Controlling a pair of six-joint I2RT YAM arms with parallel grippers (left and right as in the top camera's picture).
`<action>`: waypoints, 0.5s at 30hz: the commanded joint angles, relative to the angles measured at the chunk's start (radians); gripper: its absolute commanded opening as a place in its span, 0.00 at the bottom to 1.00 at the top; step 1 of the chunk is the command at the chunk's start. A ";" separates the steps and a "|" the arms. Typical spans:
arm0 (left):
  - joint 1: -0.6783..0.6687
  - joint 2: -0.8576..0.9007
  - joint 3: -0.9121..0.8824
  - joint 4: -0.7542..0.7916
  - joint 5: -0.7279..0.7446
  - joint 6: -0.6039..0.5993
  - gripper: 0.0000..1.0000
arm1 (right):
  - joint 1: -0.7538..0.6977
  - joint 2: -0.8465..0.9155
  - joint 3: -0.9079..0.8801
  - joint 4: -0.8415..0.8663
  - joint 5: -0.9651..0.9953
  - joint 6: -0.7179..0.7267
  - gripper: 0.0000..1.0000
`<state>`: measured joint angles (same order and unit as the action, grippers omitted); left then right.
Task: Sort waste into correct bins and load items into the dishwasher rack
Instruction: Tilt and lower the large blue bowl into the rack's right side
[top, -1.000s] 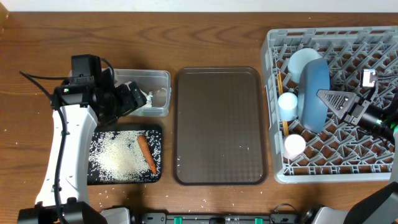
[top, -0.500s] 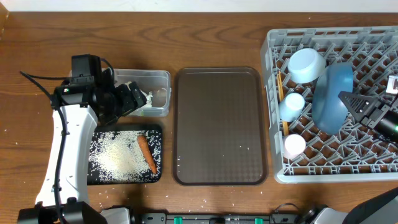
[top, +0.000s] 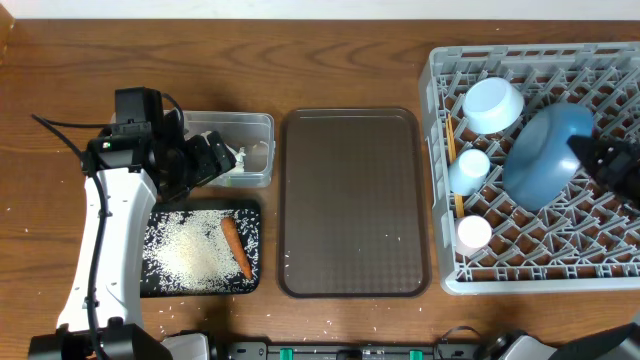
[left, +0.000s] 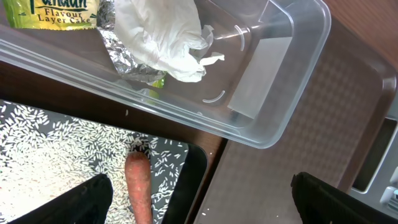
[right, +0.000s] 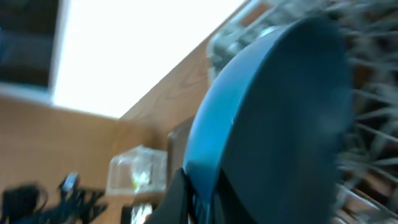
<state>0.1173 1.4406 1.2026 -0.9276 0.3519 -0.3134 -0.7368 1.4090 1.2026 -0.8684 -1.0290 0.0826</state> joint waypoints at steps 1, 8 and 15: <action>0.004 0.000 0.005 -0.003 -0.010 0.010 0.94 | -0.018 0.082 -0.068 0.031 0.796 0.132 0.06; 0.004 0.000 0.005 -0.003 -0.010 0.010 0.94 | -0.018 0.082 -0.068 0.050 0.899 0.142 0.10; 0.004 0.000 0.005 -0.003 -0.010 0.010 0.94 | -0.018 0.082 -0.068 0.052 0.989 0.142 0.32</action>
<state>0.1173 1.4406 1.2026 -0.9276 0.3519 -0.3134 -0.7589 1.4704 1.1622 -0.8040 -0.2970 0.2634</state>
